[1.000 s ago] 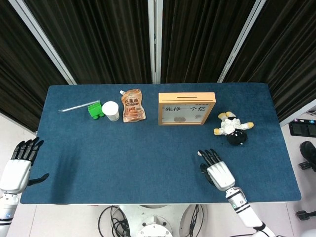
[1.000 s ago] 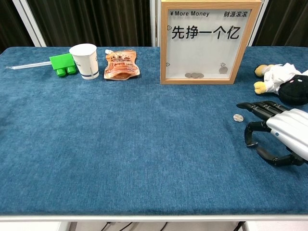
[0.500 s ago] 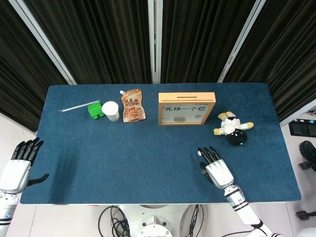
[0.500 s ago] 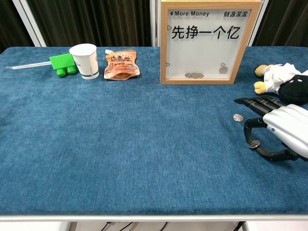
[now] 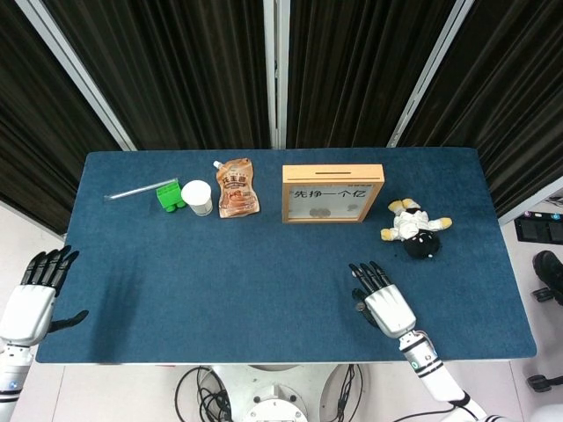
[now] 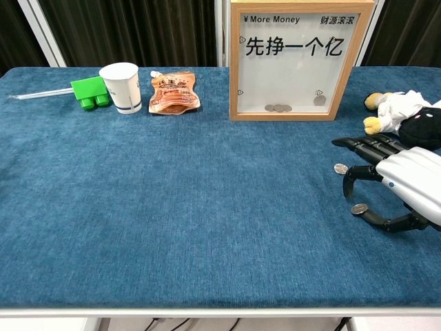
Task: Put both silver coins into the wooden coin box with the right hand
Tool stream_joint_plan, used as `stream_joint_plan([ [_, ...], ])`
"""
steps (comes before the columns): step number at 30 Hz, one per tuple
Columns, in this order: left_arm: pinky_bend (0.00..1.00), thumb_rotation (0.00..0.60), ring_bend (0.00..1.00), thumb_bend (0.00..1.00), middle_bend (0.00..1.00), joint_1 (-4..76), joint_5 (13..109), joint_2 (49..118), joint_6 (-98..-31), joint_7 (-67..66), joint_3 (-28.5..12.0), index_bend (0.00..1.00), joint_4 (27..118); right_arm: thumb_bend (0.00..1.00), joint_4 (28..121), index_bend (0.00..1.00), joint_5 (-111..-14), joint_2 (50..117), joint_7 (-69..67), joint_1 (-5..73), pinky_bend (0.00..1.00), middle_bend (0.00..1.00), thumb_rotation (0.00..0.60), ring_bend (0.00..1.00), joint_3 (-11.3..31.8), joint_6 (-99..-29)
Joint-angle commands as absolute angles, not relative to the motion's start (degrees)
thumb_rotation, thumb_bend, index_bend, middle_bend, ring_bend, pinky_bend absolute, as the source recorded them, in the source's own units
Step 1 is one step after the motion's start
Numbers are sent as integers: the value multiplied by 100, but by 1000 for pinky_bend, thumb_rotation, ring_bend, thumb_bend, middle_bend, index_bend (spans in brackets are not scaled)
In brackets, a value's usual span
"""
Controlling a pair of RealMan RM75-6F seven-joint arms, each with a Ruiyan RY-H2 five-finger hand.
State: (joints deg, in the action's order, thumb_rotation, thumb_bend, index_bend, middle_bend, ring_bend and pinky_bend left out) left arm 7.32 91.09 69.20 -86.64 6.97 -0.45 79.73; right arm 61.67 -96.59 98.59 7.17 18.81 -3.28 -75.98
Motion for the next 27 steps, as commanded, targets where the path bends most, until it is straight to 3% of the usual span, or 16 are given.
stream_joint_plan([
  [1, 0, 600, 0, 30, 0, 733, 9109, 6917, -8663, 695, -45, 43, 7982, 311, 6157, 440, -9683, 9853, 693, 1877, 0, 13, 600, 0, -342, -7635],
  [27, 0, 600, 0, 30, 0, 725, 9093, 6895, -8643, 693, -35, 43, 8000, 372, 6079, 614, -9719, 9902, 609, 1973, 0, 47, 600, 0, -342, -7615],
])
